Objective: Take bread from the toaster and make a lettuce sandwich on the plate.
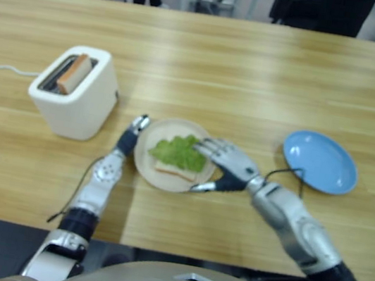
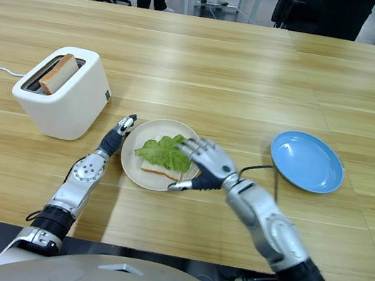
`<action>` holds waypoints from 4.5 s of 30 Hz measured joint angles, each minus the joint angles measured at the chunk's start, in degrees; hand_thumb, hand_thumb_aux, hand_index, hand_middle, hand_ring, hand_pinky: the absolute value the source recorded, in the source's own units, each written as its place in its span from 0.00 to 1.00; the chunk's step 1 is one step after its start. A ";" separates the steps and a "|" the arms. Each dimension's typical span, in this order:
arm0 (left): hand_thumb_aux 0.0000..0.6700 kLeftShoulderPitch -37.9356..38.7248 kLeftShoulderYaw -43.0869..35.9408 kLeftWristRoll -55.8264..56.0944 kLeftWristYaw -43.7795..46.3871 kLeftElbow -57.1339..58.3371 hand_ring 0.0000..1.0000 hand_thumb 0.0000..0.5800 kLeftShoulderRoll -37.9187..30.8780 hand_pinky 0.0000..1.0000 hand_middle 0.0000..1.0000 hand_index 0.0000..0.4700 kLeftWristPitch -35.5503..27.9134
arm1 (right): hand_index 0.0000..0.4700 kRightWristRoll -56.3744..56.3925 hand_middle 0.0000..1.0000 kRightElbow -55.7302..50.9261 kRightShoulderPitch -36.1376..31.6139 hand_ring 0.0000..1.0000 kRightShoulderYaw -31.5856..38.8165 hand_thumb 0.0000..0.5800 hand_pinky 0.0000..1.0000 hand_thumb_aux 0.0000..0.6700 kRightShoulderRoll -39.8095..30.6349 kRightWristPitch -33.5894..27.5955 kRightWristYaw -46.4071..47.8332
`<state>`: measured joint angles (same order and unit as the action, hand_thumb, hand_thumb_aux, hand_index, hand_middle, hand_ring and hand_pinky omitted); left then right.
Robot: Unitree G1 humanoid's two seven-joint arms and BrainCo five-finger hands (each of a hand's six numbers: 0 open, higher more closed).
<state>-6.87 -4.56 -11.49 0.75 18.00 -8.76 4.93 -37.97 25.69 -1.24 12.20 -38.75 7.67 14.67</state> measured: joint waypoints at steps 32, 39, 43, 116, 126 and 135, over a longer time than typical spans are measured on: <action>0.00 -6.44 5.89 -40.27 3.49 -10.58 0.00 0.00 -29.51 0.00 0.00 0.00 -23.50 | 0.00 43.92 0.00 -8.79 1.15 0.00 -30.25 0.00 0.00 0.00 19.84 -8.38 -4.21; 0.04 -7.40 5.29 -39.43 3.31 -7.50 0.00 0.08 -29.72 0.00 0.00 0.04 -25.07 | 0.00 45.05 0.00 -8.72 1.20 0.00 -30.74 0.00 0.00 0.00 19.83 -9.81 -4.29; 1.00 -7.61 5.25 -36.96 2.91 -7.79 1.00 1.00 -29.69 1.00 1.00 0.98 -24.71 | 0.00 45.01 0.00 -8.69 1.29 0.00 -30.25 0.00 0.00 0.00 19.82 -10.12 -4.29; 1.00 -20.88 -9.03 4.84 26.23 15.30 1.00 1.00 -4.53 1.00 1.00 0.98 -9.77 | 0.00 38.40 0.00 -11.35 1.89 0.00 -21.30 0.00 0.00 0.00 20.24 -7.54 -5.35; 1.00 -19.73 -3.25 11.47 31.09 12.13 1.00 1.00 -5.46 1.00 1.00 0.98 -12.86 | 0.00 36.44 0.00 -12.90 1.91 0.00 -20.80 0.00 0.00 0.00 20.15 -5.35 -4.61; 1.00 -18.14 2.06 17.51 33.19 3.20 1.00 1.00 -6.78 1.00 1.00 0.98 -17.04 | 0.00 35.40 0.00 -14.67 1.79 0.00 -20.76 0.00 0.00 0.00 20.14 -4.12 -4.40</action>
<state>-25.01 -2.49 6.02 33.94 21.20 -15.54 -12.11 -2.57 11.02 0.55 -8.57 -18.61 3.55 10.27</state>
